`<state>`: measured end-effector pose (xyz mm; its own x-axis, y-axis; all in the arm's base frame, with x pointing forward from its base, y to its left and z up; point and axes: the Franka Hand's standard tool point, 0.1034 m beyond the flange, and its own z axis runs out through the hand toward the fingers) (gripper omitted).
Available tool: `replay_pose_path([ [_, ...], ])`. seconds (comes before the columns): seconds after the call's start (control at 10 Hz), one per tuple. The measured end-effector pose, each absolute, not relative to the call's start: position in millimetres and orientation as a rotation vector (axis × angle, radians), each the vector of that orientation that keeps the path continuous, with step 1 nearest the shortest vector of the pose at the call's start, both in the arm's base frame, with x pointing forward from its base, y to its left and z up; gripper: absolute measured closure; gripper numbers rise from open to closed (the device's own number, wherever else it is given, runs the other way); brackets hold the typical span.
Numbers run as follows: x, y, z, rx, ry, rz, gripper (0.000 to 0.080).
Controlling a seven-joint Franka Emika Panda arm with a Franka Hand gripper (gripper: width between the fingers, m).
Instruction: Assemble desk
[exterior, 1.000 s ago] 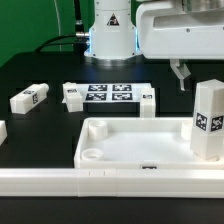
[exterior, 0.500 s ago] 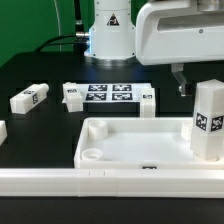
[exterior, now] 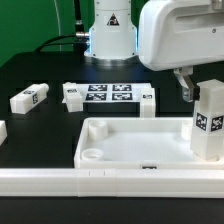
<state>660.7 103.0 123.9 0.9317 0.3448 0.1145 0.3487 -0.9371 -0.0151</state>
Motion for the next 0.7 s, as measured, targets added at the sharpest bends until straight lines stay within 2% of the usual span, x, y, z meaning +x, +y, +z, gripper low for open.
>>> replay_pose_path([
  [0.2,660.9,100.6,123.0,-3.035,-0.652,-0.172,0.0150],
  [0.3,660.9,101.0,123.0,-3.035,-0.653,-0.172,0.0270],
  [0.4,660.9,101.0,123.0,-3.035,-0.653,-0.172,0.0270],
  [0.5,660.9,101.0,123.0,-3.035,-0.653,-0.172,0.0454],
  [0.6,660.9,101.0,123.0,-3.035,-0.653,-0.172,0.0511],
  [0.7,660.9,101.0,123.0,-3.036,-0.642,-0.172,0.0511],
])
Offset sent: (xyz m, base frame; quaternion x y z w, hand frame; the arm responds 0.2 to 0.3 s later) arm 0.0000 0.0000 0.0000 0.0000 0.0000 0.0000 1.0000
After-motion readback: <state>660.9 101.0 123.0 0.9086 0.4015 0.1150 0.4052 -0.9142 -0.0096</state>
